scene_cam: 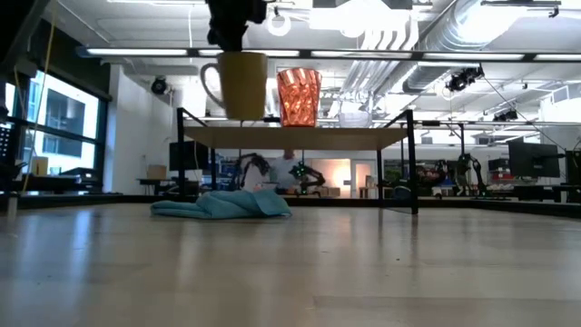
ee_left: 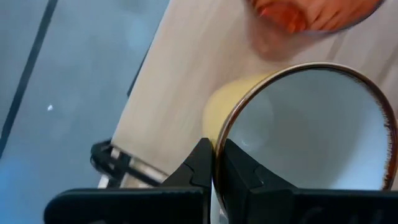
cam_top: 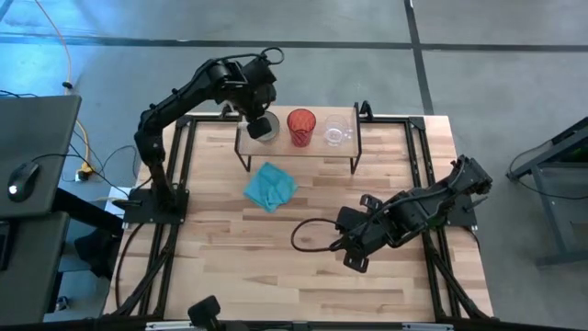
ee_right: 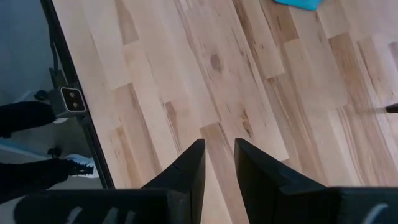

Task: Stack small to large cups/mugs on shelf
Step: Put the yellow mug on the shelf

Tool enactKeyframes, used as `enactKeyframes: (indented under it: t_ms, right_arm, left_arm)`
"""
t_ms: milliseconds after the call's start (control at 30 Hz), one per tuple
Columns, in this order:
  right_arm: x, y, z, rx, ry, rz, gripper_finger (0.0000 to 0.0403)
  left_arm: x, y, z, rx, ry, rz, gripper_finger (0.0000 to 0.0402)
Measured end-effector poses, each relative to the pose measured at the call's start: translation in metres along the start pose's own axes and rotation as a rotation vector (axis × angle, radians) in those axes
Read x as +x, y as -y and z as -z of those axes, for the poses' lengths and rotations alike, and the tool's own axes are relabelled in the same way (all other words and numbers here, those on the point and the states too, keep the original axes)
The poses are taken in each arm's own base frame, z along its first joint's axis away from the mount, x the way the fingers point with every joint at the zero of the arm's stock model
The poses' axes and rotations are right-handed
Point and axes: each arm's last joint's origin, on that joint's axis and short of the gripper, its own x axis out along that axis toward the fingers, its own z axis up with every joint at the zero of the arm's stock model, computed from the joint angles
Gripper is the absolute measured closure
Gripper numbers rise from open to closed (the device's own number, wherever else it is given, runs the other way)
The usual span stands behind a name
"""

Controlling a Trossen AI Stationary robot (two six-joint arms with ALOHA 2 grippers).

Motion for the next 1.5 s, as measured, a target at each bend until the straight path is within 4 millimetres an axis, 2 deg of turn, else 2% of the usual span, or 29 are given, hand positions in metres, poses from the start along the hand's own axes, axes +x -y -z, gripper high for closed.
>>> enactKeyframes:
  t_ms: [500,733,1133,1367,1500]
  right_arm:
    - [0.001,0.003,-0.002,-0.016,0.009,0.027,0.0324]
    - [0.001,0.006,-0.005,-0.005,0.012,0.03,0.0324]
    - [0.001,0.006,-0.005,-0.003,0.012,0.03,0.0324]
    - [0.001,0.006,-0.005,-0.002,0.012,0.03,0.0324]
    - [0.001,0.006,-0.005,0.011,0.012,0.03,0.0324]
  left_arm:
    - [0.005,-0.031,0.006,-0.056,-0.011,0.002,0.04]
    - [0.023,-0.03,0.0,-0.038,-0.058,0.034,0.04]
    - [0.028,-0.03,-0.004,-0.001,-0.038,0.065,0.0399]
    - [0.03,-0.033,-0.005,-0.011,-0.03,0.061,0.035]
    - [0.03,-0.035,-0.004,-0.015,-0.035,0.062,0.034]
